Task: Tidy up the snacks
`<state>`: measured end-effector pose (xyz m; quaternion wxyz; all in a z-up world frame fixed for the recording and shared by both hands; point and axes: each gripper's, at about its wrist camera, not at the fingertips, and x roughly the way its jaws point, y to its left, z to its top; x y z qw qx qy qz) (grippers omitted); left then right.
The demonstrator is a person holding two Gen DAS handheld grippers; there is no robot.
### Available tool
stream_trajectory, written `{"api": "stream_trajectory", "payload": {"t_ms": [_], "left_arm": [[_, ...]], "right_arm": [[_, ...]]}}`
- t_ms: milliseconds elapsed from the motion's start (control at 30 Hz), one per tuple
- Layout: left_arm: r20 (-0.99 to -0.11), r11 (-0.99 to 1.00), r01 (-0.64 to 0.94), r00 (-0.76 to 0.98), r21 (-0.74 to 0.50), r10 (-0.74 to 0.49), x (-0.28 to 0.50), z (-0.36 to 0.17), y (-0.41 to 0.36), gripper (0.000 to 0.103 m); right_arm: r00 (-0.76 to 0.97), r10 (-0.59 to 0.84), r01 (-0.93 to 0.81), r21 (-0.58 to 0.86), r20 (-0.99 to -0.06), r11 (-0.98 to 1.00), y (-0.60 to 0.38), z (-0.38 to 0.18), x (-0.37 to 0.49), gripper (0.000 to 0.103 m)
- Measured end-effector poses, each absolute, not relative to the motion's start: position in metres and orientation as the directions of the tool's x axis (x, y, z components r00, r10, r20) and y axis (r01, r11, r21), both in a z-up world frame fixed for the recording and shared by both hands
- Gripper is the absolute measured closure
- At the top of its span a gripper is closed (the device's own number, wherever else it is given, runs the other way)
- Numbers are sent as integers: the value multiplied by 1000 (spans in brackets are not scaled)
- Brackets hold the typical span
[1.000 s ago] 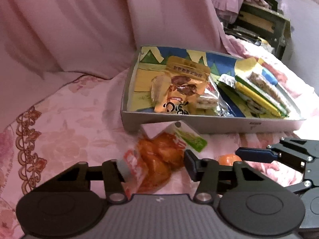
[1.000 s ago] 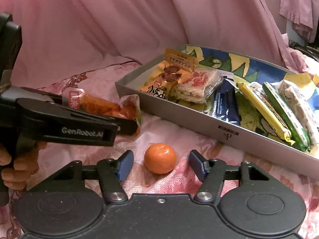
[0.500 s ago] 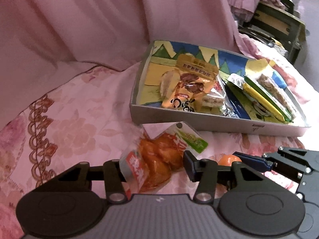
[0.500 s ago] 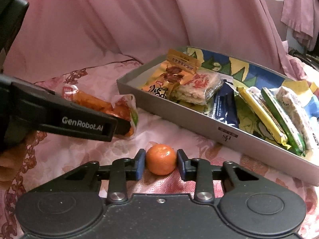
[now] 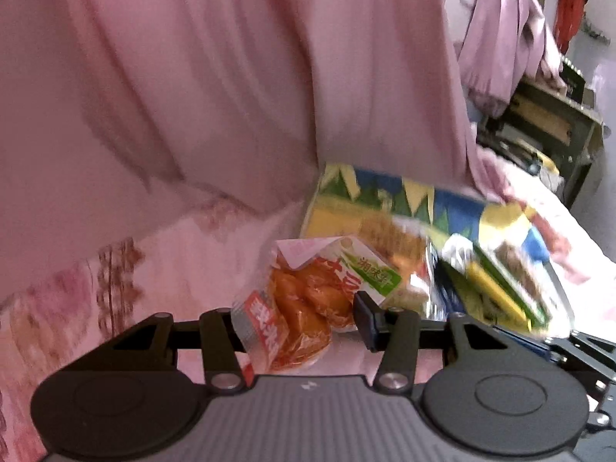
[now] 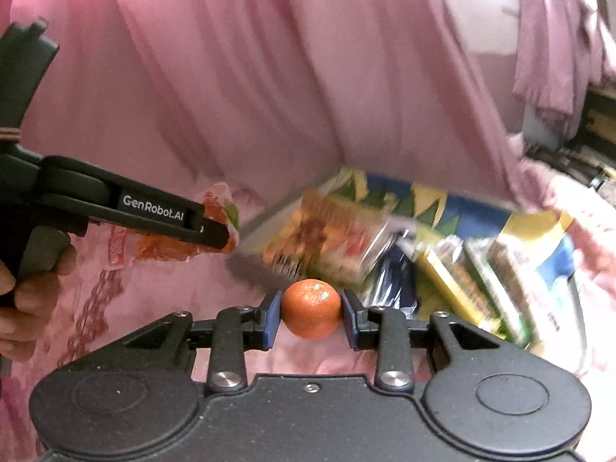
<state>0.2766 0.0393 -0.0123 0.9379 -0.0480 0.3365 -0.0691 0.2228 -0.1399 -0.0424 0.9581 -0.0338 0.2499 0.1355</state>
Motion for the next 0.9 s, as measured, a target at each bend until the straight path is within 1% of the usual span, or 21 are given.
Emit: {"api": "stream_trajectory", "payload": {"t_ms": [33,167,233,533,900], "left_arm": [[-613,987,97,774,-131,-158,279,-9,38,49],[-585,988,97,797,-123,-151,294,-6,30,49],[-583,989,101,800,-108,-145,302,-10,25,49],[-592,990,118,794,-74,-138,329,-34,12,49],[-615,991,114,778,-66,-130,334,-48,13,49]], "right_arm": [[848,237,-267,5,-473,964,-142,-39,224,68],[882,203,-221,8,-424,975,-151,-31,233,68],[889,183,-195,14,-419,981,-157,-31,237,68],[885,123,-125,25,-449,992,-167,-43,253,68],[861,115,-116,30,-495,993,-167,-60,276,68]]}}
